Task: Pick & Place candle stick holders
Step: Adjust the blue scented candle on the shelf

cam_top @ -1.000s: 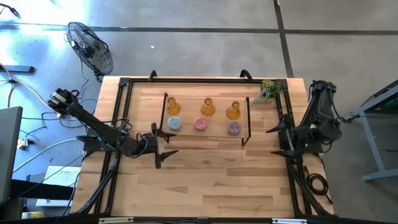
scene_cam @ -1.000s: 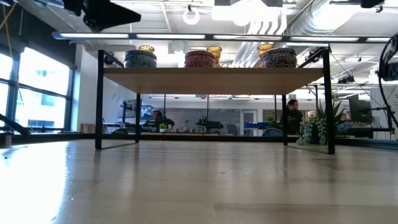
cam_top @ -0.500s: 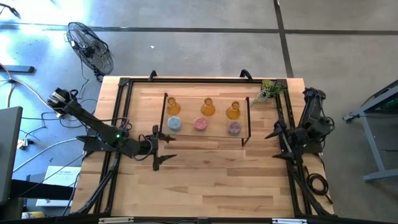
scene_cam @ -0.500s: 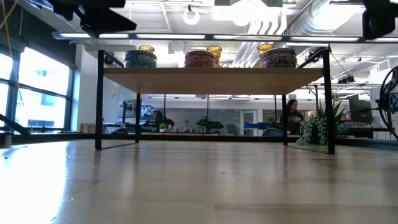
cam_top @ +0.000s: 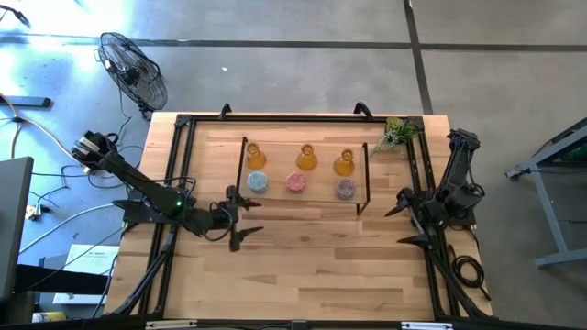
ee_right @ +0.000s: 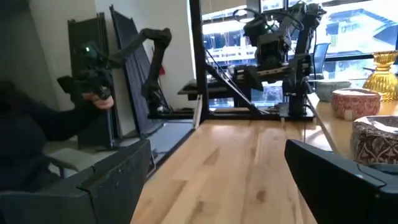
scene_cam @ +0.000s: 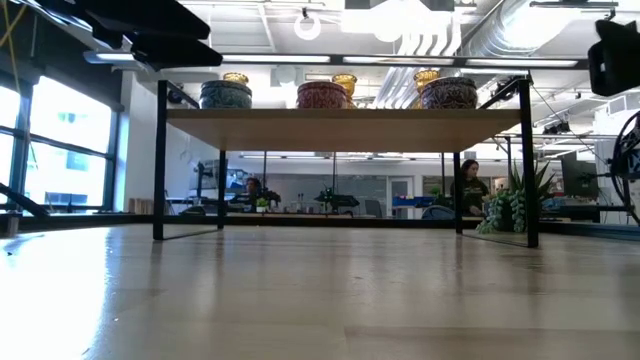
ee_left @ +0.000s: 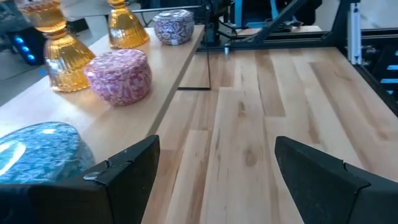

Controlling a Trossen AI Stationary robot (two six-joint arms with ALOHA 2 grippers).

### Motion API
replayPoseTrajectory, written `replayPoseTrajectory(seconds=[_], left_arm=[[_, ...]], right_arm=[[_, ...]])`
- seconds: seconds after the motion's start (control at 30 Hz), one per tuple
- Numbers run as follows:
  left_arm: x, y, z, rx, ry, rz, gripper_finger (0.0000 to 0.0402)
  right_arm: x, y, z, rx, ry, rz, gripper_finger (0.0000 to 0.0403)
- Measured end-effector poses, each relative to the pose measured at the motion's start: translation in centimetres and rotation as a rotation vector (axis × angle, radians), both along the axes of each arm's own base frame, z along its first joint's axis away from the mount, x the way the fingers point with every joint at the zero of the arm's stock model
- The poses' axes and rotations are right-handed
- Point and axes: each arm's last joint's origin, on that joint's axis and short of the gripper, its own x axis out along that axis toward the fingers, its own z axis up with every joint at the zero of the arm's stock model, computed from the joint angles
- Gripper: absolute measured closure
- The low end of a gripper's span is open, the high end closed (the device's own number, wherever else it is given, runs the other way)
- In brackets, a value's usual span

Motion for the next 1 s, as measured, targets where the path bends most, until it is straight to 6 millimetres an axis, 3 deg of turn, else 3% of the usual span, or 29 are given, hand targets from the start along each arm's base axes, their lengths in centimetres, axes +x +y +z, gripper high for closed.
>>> replayPoseTrajectory(seconds=[0.27, 0.53, 0.7, 0.83, 1.0], left_arm=[[0.0, 0.2, 0.0, 0.018, -0.01, 0.054, 0.0085], [-0.2, 0.8, 0.0, 0.07, -0.03, 0.249, 0.0085], [-0.8, 1.1, 0.3, 0.104, -0.007, 0.235, 0.0085], [-0.4, 3.1, 1.1, 0.114, -0.008, 0.242, 0.0085], [0.7, 6.6, 1.3, -0.011, 0.023, 0.041, 0.0085]], right_arm=[[1.2, -1.1, -0.2, -0.047, 0.005, -0.149, 0.0036], [2.5, -2.1, -0.7, -0.035, 0.035, -0.076, 0.0036], [2.8, -2.4, -0.8, -0.031, 0.043, -0.007, 0.0036], [2.9, -2.6, -0.8, -0.022, 0.052, 0.002, 0.0036], [3.0, -2.8, -0.8, -0.024, 0.053, -0.011, 0.0036]])
